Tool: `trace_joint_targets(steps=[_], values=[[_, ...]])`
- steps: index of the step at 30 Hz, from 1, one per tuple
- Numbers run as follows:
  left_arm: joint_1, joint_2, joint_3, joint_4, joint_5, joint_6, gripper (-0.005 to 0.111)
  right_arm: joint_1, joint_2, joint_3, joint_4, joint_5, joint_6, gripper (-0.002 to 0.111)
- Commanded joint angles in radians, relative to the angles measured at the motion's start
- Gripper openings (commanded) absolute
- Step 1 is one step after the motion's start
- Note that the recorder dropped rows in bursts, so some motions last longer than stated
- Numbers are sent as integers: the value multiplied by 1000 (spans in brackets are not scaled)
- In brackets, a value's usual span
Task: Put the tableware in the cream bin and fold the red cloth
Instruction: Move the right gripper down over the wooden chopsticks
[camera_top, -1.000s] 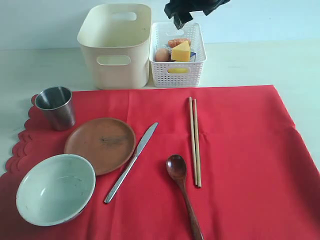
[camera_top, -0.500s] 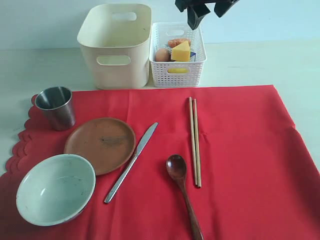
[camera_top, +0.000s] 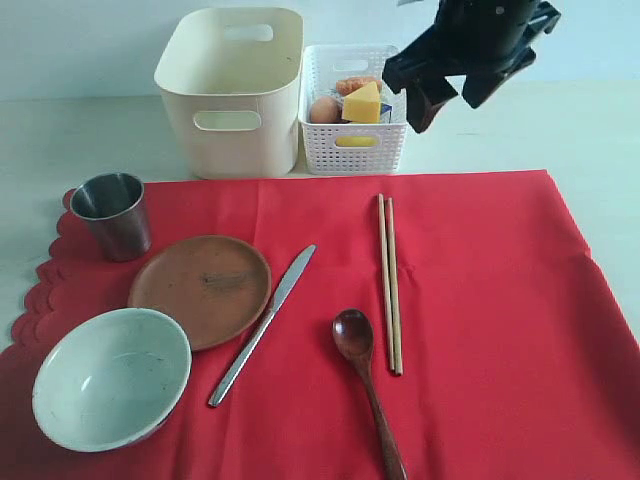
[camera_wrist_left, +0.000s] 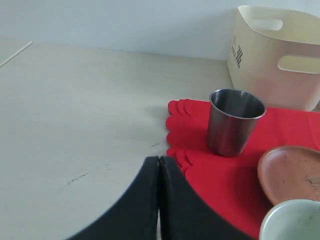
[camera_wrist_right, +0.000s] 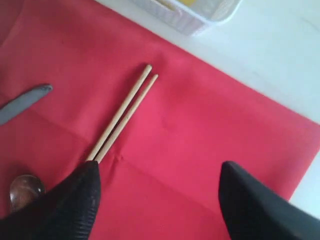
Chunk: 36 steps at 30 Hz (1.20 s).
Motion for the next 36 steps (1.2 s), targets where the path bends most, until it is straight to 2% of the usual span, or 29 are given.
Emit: trace_joint_targets(steps=[1, 11, 16, 20, 27, 33, 36], values=[[0, -6, 3, 3, -7, -3, 0, -2, -67, 133, 0, -61, 18, 64], [0, -6, 3, 3, -7, -3, 0, -2, -95, 332, 11, -176, 101, 64], [0, -6, 3, 3, -7, -3, 0, -2, -92, 382, 94, -265, 106, 63], [0, -6, 3, 3, -7, -3, 0, -2, -59, 382, 184, -280, 95, 57], [0, -6, 3, 3, -7, -3, 0, 1, 28, 380, 209, -287, 95, 55], [0, -6, 3, 3, -7, -3, 0, 68, 91, 339, 172, -311, 104, 55], [0, -6, 3, 3, -7, -3, 0, 105, 122, 308, 85, -311, 176, 55]])
